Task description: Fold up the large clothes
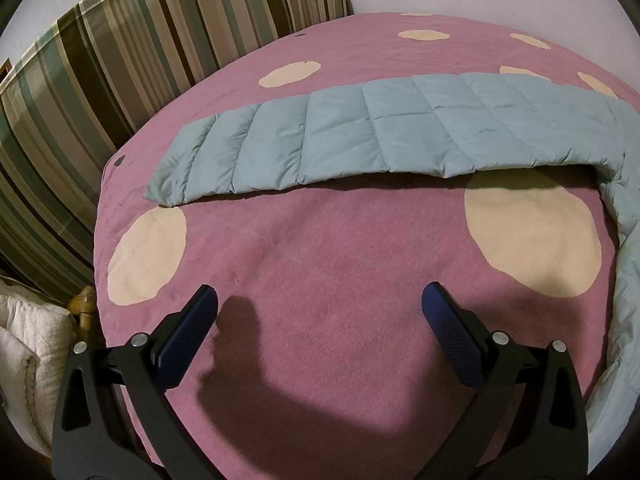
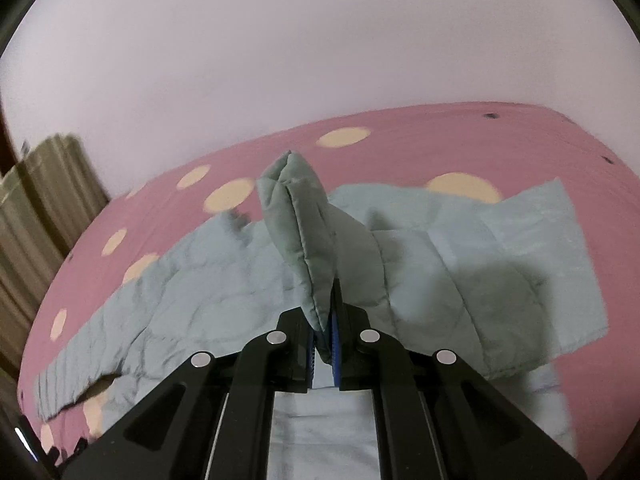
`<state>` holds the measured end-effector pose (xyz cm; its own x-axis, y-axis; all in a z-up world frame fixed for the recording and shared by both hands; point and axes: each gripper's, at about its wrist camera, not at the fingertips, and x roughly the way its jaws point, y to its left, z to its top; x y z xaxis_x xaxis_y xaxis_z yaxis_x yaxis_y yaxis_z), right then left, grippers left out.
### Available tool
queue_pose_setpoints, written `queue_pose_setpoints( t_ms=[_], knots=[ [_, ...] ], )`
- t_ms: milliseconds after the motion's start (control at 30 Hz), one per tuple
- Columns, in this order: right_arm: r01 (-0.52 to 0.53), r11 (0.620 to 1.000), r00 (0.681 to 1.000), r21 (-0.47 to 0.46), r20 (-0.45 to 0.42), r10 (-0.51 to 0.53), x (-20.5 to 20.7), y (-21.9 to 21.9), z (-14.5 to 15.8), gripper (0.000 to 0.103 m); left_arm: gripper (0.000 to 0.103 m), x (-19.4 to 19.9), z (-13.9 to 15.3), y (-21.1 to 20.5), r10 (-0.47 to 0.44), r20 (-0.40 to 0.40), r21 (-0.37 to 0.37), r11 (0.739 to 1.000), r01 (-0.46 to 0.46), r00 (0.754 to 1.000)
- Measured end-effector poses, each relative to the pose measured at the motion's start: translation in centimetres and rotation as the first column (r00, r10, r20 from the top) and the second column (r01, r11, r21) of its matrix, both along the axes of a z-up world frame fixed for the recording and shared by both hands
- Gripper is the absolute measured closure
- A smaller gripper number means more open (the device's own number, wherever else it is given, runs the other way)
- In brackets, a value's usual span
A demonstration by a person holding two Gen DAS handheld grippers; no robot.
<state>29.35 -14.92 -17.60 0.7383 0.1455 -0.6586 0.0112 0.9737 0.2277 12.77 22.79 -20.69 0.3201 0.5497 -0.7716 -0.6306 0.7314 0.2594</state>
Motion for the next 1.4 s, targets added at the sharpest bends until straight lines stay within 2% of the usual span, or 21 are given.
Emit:
queue_pose_setpoints(
  t_ms=[300, 600, 733, 800, 833, 867, 933, 967, 1067, 1133, 1200, 1267, 1333, 1400],
  knots=[
    [-0.159, 0.986, 0.984, -0.049, -0.091, 0.154, 0.9, 7.0, -3.3, 0.097, 0.002, 0.0, 0.0, 0.0, 0.0, 0.002, -0.003, 1.0, 0.0, 1.0],
    [-0.25, 0.966, 0.947, -0.07, -0.225, 0.229, 2.9, 11.6, -7.2, 0.097, 0.002, 0.0, 0.0, 0.0, 0.0, 0.002, -0.004, 1.0, 0.0, 1.0],
    [-0.272, 0.958, 0.938, -0.088, -0.244, 0.244, 3.2, 12.6, -8.0, 0.093, 0.002, 0.0, 0.0, 0.0, 0.0, 0.001, -0.002, 1.0, 0.0, 1.0],
    [-0.28, 0.955, 0.937, -0.097, -0.244, 0.25, 3.3, 12.9, -7.8, 0.088, 0.002, 0.0, 0.0, 0.0, 0.0, -0.001, 0.003, 1.0, 0.0, 1.0],
    [-0.289, 0.953, 0.934, -0.087, -0.242, 0.262, 3.2, 13.0, -7.6, 0.079, 0.002, 0.0, 0.0, -0.1, 0.0, -0.001, 0.005, 1.0, 0.0, 1.0],
    [-0.304, 0.95, 0.929, -0.065, -0.239, 0.281, 3.0, 13.1, -7.4, 0.065, 0.002, 0.0, -0.1, -0.1, 0.0, -0.001, 0.005, 1.0, 0.0, 1.0],
    [-0.353, 0.935, 0.912, -0.016, -0.228, 0.341, 2.4, 13.6, -6.8, 0.048, 0.002, 0.0, -0.1, -0.2, 0.0, -0.002, 0.006, 1.0, 0.0, 1.0],
    [-0.372, 0.928, 0.906, -0.004, -0.221, 0.362, 2.0, 13.7, -6.4, 0.046, 0.002, 0.0, -0.1, -0.2, 0.0, -0.002, 0.008, 1.0, 0.0, 1.0],
    [-0.445, 0.896, 0.881, 0.0, -0.179, 0.438, -0.1, 14.3, -4.7, 0.046, 0.002, 0.0, -0.1, -0.1, -0.001, -0.003, 0.01, 1.0, 0.001, 1.0],
    [-0.458, 0.889, 0.882, -0.024, -0.137, 0.451, -1.5, 13.6, -3.1, 0.046, 0.002, -0.1, -0.1, 0.0, -0.001, -0.002, 0.006, 1.0, 0.001, 1.0],
    [-0.43, 0.902, 0.901, -0.037, -0.083, 0.426, -2.4, 11.1, -1.3, 0.052, 0.002, 0.0, 0.0, -0.2, -0.001, -0.003, 0.01, 1.0, 0.001, 1.0],
    [-0.378, 0.925, 0.925, -0.04, -0.055, 0.376, -2.6, 8.0, -0.1, 0.069, 0.002, 0.0, 0.0, -0.1, -0.001, -0.005, 0.013, 1.0, 0.001, 1.0],
    [-0.282, 0.959, 0.959, -0.022, -0.042, 0.281, -1.8, 2.9, 0.8, 0.082, 0.002, 0.0, 0.0, -0.1, -0.002, -0.007, 0.016, 1.0, 0.002, 1.0],
    [-0.152, 0.988, 0.986, 0.008, -0.061, 0.152, -0.4, -3.1, 0.8, 0.086, 0.002, 0.0, 0.0, -0.1, -0.003, -0.01, 0.022, 1.0, 0.003, 1.0]
  ],
)
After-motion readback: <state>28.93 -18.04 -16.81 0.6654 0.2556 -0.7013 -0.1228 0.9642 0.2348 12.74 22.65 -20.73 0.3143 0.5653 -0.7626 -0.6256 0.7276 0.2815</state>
